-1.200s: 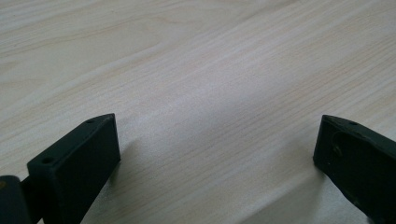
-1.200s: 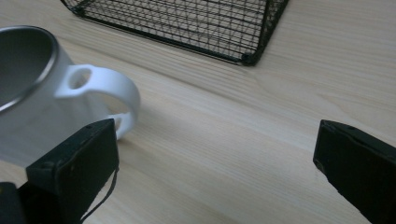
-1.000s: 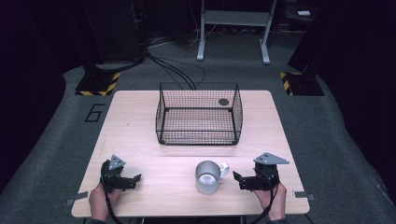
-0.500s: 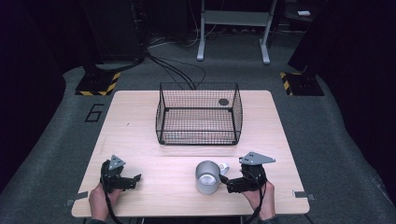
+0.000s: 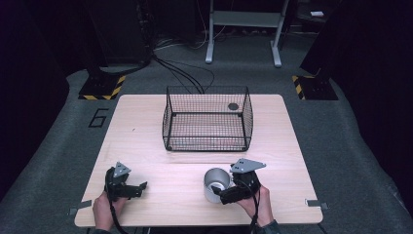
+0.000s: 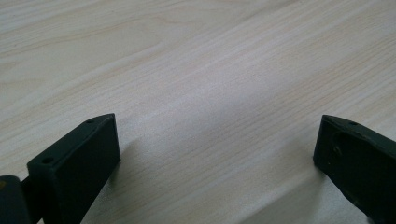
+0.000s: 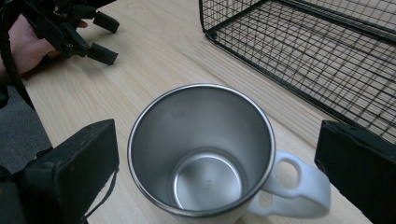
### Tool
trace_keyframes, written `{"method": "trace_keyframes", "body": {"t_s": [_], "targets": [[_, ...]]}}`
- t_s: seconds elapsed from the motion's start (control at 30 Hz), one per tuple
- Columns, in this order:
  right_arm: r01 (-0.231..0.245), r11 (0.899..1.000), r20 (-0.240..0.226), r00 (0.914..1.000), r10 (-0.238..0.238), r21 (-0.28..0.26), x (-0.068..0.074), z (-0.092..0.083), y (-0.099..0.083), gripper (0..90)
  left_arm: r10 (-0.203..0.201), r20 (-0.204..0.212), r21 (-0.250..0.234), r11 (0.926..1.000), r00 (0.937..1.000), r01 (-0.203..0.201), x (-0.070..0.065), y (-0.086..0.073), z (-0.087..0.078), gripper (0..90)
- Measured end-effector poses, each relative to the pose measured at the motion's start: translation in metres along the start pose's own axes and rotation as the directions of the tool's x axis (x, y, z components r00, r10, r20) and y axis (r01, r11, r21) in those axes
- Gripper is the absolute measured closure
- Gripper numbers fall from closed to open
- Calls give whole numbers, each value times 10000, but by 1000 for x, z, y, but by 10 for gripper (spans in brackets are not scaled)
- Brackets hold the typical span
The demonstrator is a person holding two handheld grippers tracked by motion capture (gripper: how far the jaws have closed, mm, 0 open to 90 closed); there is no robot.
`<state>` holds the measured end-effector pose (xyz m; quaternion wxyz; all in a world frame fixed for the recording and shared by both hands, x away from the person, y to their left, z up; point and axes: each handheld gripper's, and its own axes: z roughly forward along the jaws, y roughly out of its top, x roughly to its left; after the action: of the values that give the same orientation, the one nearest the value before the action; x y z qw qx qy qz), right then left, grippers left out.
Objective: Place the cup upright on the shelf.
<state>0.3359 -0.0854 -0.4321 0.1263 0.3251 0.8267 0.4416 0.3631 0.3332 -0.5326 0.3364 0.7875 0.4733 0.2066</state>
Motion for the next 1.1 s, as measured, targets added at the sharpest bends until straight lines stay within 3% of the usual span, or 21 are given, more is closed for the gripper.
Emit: {"method": "trace_keyframes", "body": {"t_s": [0.2, 0.67, 1.1], "targets": [[334, 9991, -181, 9993, -329, 243, 5, 12, 3, 0, -10, -1, -5, 10000, 10000, 10, 0, 0, 0, 5], [594, 9947, -351, 9978, -566, 843, 4, 33, 4, 0, -8, -4, -1, 10000, 10000, 8, 0, 0, 0, 5], [738, 9903, -248, 9971, -713, 1178, 3, 40, 1, 48, -10, -1, -3, 10000, 10000, 10, 0, 0, 0, 4]]}}
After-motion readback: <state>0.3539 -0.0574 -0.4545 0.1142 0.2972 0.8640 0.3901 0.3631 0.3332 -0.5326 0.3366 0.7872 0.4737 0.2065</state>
